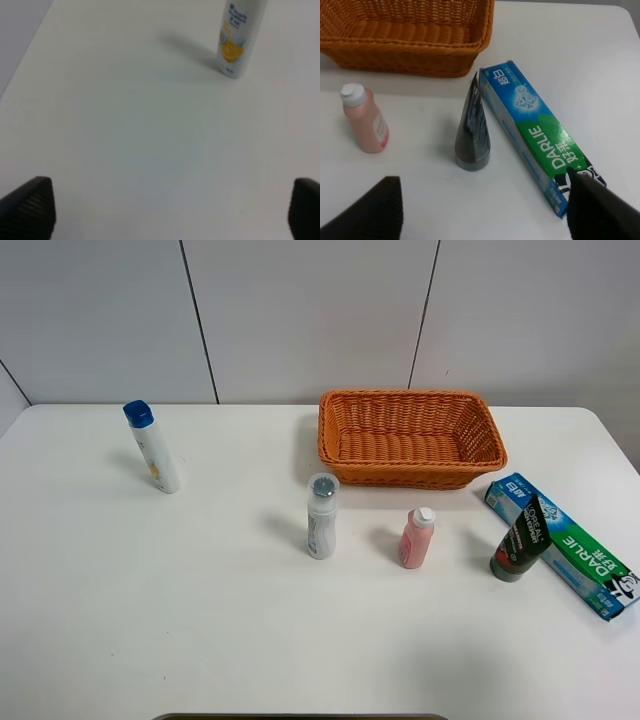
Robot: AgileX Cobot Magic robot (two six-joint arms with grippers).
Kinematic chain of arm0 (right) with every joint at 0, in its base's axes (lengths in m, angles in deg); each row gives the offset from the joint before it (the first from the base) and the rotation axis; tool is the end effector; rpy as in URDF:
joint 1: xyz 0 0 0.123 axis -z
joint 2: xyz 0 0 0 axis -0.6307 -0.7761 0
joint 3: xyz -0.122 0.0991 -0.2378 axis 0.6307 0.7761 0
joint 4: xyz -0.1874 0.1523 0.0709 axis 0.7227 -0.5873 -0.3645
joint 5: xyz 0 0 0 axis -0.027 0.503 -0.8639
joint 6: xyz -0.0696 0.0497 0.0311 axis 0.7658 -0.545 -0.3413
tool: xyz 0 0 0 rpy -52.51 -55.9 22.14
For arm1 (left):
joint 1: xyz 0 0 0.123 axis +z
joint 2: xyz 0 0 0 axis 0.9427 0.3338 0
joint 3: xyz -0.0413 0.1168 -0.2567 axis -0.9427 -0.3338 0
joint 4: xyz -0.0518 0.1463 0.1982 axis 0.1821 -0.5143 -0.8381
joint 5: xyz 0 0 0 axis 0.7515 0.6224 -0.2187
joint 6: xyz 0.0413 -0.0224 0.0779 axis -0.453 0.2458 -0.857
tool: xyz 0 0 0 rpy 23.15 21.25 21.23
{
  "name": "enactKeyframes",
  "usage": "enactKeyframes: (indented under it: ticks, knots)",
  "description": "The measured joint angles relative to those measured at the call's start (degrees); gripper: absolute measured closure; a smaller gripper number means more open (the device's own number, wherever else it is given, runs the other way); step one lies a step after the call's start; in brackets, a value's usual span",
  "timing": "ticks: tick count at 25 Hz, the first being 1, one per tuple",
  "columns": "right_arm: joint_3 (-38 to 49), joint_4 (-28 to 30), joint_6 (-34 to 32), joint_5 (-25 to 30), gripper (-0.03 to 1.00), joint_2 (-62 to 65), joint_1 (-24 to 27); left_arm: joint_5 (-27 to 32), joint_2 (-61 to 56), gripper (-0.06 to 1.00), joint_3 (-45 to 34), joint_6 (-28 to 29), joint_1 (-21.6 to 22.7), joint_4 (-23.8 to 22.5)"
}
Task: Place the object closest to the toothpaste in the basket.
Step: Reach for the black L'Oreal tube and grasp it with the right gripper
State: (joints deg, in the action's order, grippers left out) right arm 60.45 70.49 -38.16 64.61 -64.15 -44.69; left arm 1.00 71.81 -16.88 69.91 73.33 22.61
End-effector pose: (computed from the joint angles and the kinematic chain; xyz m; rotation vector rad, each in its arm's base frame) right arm -0.0056 -0.0039 0.2781 -0.1040 2.0365 0.0067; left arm -0.0063 0.0012 0.2803 -0.0418 2.0247 0.0581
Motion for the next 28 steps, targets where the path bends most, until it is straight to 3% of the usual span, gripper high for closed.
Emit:
enactKeyframes:
  ticks: [16, 28]
  knots:
    - [-3.0, 0.1, -0.4, -0.1, 0.26, -1.6, 0.0, 0.0, 0.0, 0.00, 0.0, 0.0, 0.0, 0.0]
    - [-17.2, 0.4, -7.0, 5.6, 0.26, -30.5, 0.0, 0.0, 0.0, 0.00, 0.0, 0.0, 0.0, 0.0]
